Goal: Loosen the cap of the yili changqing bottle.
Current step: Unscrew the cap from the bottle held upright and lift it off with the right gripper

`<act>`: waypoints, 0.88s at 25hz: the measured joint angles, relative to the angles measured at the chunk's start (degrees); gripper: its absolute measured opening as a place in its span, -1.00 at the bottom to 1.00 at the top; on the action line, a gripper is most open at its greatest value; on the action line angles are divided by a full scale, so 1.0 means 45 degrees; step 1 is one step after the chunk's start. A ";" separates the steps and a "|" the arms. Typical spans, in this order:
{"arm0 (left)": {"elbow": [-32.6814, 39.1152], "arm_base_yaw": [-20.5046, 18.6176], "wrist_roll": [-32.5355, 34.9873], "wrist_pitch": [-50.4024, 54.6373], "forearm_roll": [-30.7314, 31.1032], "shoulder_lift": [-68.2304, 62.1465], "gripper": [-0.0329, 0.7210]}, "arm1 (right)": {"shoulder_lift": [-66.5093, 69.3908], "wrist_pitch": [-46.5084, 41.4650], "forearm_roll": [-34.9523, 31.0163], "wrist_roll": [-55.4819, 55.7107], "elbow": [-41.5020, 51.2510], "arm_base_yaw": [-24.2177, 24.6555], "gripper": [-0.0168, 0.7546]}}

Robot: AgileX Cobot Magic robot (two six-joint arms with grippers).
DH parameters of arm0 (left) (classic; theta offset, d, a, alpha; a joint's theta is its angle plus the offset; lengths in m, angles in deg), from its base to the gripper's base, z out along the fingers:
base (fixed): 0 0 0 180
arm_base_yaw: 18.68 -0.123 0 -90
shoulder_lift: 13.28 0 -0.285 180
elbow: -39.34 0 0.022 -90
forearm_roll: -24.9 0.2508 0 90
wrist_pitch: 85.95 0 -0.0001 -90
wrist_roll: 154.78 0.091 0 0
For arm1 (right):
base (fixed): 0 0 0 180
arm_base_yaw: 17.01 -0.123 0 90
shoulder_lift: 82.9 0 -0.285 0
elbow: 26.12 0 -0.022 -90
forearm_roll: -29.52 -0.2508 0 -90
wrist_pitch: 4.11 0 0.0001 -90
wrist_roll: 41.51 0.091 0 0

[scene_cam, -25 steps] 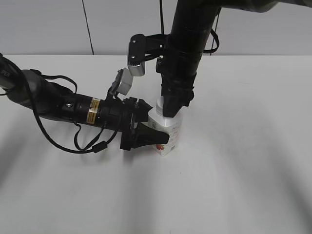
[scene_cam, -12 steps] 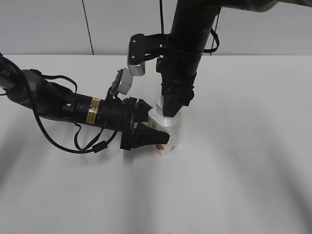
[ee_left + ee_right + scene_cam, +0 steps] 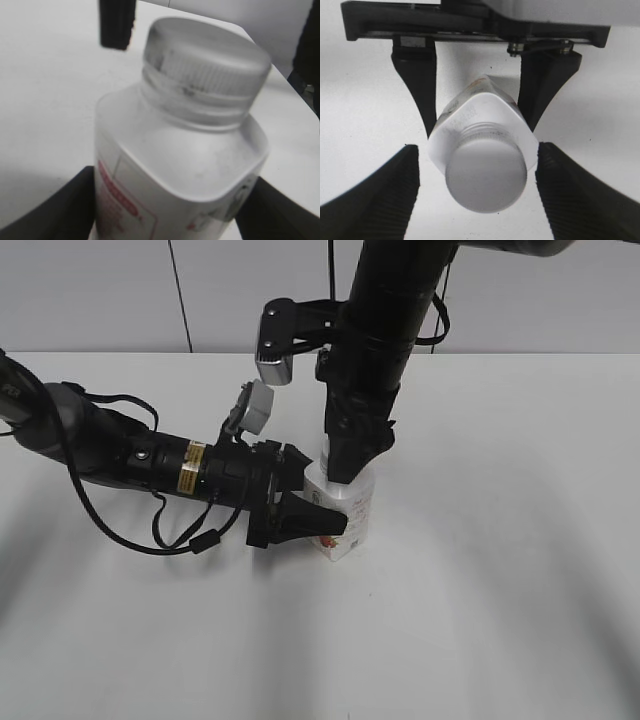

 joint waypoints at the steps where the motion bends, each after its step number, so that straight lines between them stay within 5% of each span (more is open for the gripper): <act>1: 0.0000 0.0000 0.0000 0.0000 0.0000 0.0000 0.38 | -0.0012 0.0000 0.0000 0.0073 0.0000 0.0000 0.54; 9: 0.0000 0.0000 -0.0039 -0.0013 0.0001 0.0000 0.38 | -0.0818 0.0000 0.0354 0.2632 0.0013 0.0000 0.56; 22: 0.0000 0.0000 -0.0259 -0.0013 -0.0024 0.0000 0.38 | -0.1146 0.0000 0.1013 1.4897 0.0013 0.0000 0.56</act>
